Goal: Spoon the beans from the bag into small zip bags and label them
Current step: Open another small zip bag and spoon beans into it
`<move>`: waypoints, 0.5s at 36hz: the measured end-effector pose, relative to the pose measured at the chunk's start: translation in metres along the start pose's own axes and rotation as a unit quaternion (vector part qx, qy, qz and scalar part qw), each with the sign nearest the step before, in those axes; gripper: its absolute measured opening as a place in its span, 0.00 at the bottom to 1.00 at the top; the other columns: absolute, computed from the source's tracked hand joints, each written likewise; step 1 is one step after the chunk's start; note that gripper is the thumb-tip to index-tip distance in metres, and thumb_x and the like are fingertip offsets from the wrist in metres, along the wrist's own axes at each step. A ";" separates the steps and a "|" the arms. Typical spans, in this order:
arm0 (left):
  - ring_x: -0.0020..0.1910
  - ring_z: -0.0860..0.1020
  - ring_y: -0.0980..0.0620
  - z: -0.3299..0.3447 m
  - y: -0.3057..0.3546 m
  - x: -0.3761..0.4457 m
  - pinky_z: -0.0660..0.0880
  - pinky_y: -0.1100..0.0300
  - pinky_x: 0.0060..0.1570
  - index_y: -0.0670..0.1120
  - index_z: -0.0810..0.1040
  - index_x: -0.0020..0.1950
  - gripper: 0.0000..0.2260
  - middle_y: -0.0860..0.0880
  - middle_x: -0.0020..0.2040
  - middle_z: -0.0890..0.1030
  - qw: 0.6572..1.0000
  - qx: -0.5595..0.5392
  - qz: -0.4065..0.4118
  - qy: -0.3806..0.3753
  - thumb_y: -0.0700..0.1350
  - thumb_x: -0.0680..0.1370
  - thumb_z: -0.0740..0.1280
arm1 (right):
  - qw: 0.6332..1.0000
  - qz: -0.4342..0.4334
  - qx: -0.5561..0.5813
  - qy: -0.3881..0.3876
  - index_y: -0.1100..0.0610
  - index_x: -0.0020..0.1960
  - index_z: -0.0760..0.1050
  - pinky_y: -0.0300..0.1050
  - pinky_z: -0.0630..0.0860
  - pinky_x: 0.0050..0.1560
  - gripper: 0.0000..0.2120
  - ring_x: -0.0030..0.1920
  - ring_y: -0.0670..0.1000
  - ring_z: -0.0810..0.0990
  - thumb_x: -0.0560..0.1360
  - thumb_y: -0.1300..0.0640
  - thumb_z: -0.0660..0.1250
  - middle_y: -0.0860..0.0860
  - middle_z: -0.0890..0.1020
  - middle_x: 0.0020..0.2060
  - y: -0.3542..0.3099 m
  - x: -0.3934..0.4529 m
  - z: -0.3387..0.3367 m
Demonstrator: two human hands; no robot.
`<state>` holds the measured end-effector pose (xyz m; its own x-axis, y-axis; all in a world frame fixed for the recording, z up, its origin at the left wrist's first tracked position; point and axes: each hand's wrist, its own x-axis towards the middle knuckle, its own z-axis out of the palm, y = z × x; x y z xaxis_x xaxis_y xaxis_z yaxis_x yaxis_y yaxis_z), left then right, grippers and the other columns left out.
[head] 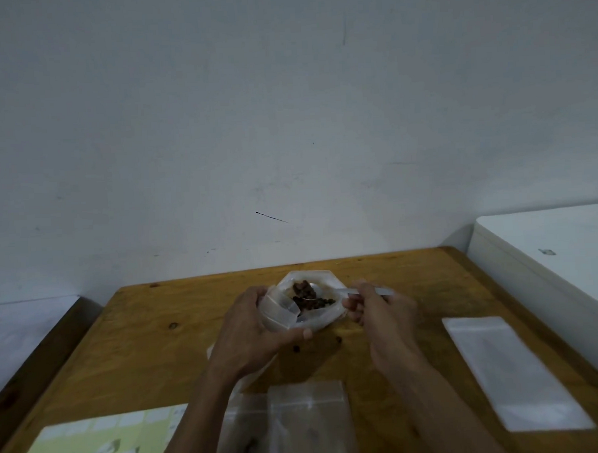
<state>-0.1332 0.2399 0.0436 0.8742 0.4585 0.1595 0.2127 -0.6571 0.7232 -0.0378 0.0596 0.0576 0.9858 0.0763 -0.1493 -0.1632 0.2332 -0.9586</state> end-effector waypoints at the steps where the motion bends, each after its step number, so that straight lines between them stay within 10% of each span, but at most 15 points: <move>1: 0.56 0.76 0.55 0.000 0.001 0.000 0.79 0.60 0.48 0.51 0.68 0.72 0.51 0.54 0.62 0.75 1.000 -0.001 -0.002 0.001 0.73 0.54 0.75 | 1.000 -0.012 -0.006 -0.010 0.58 0.42 0.82 0.42 0.78 0.34 0.08 0.38 0.51 0.85 0.78 0.57 0.70 0.56 0.86 0.36 -0.005 -0.003 0.000; 10: 0.53 0.76 0.54 0.000 0.007 0.000 0.74 0.63 0.44 0.51 0.69 0.68 0.41 0.52 0.60 0.75 0.999 -0.012 -0.004 0.043 0.65 0.61 0.79 | 0.927 -0.271 -0.215 -0.148 0.52 0.48 0.83 0.35 0.79 0.35 0.08 0.35 0.40 0.83 0.81 0.53 0.66 0.45 0.84 0.32 -0.024 -0.038 0.007; 18: 0.52 0.76 0.57 -0.004 0.004 -0.003 0.75 0.65 0.42 0.50 0.69 0.68 0.41 0.53 0.59 0.75 0.998 -0.025 0.003 0.056 0.63 0.61 0.80 | 0.909 -0.307 -0.278 -0.056 0.54 0.51 0.84 0.25 0.71 0.34 0.08 0.37 0.35 0.79 0.80 0.55 0.67 0.38 0.80 0.36 -0.003 -0.009 0.000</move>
<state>-0.1363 0.2383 0.0484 0.8202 0.5209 0.2363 0.1829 -0.6303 0.7545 -0.0464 0.0579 0.0623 0.8692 0.2030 0.4508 0.4916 -0.2577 -0.8318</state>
